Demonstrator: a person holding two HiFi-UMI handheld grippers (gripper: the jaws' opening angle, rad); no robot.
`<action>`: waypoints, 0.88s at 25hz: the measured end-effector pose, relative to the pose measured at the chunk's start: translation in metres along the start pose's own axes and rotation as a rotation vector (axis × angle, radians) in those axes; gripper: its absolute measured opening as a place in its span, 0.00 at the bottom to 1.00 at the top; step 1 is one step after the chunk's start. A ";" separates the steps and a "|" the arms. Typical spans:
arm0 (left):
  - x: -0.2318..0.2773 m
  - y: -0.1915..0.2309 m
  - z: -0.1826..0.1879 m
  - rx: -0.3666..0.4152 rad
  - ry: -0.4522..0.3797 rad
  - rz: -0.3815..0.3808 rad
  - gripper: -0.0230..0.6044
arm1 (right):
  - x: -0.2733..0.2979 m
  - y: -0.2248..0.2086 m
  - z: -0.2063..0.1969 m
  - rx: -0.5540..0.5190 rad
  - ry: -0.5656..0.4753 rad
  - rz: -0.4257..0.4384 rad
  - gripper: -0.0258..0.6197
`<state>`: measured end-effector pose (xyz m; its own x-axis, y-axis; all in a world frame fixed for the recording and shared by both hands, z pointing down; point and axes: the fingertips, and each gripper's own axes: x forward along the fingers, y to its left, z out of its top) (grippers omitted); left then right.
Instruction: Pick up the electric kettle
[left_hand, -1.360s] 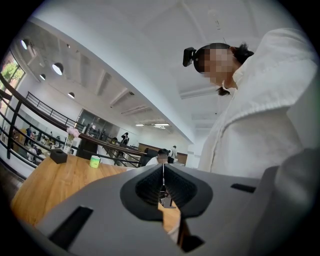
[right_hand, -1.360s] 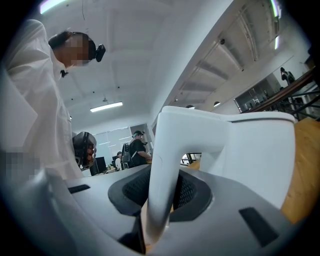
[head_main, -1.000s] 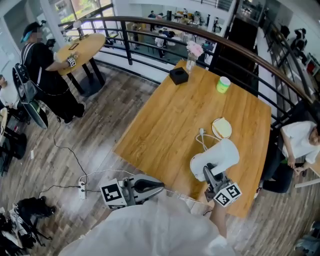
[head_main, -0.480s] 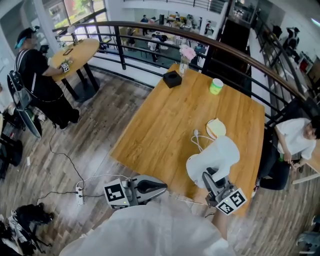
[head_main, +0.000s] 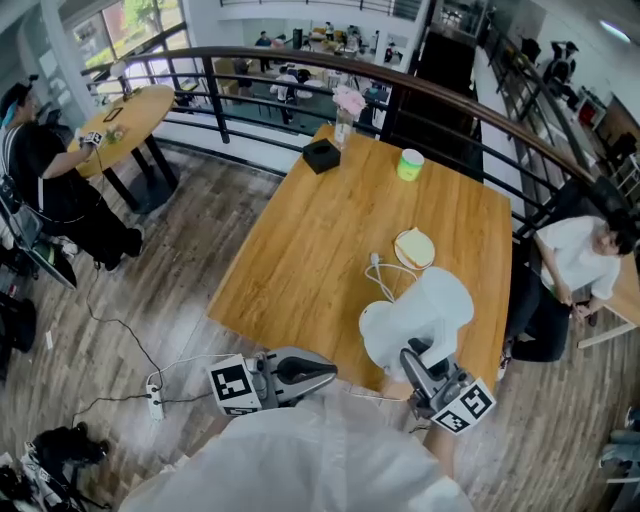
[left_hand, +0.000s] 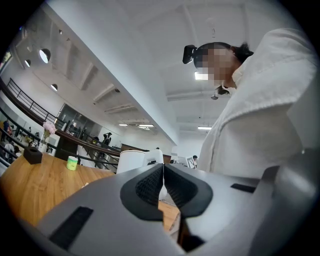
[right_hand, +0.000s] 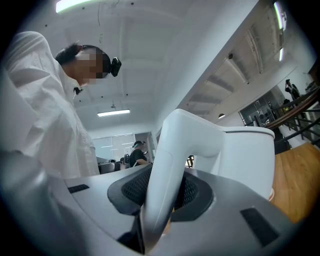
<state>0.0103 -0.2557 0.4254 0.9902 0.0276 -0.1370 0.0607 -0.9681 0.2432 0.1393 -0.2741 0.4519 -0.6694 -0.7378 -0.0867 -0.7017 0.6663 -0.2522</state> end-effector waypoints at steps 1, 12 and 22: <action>0.002 0.001 0.000 0.000 0.000 -0.005 0.05 | -0.001 0.000 0.001 -0.003 -0.001 -0.002 0.18; 0.015 -0.001 -0.003 0.000 0.004 -0.037 0.05 | -0.010 -0.002 0.006 -0.002 -0.021 -0.013 0.18; 0.015 -0.003 -0.003 -0.002 0.006 -0.020 0.05 | -0.011 -0.006 0.001 0.014 -0.023 -0.009 0.18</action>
<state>0.0256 -0.2518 0.4254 0.9896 0.0483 -0.1358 0.0804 -0.9668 0.2426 0.1512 -0.2696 0.4533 -0.6574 -0.7460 -0.1062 -0.7040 0.6584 -0.2664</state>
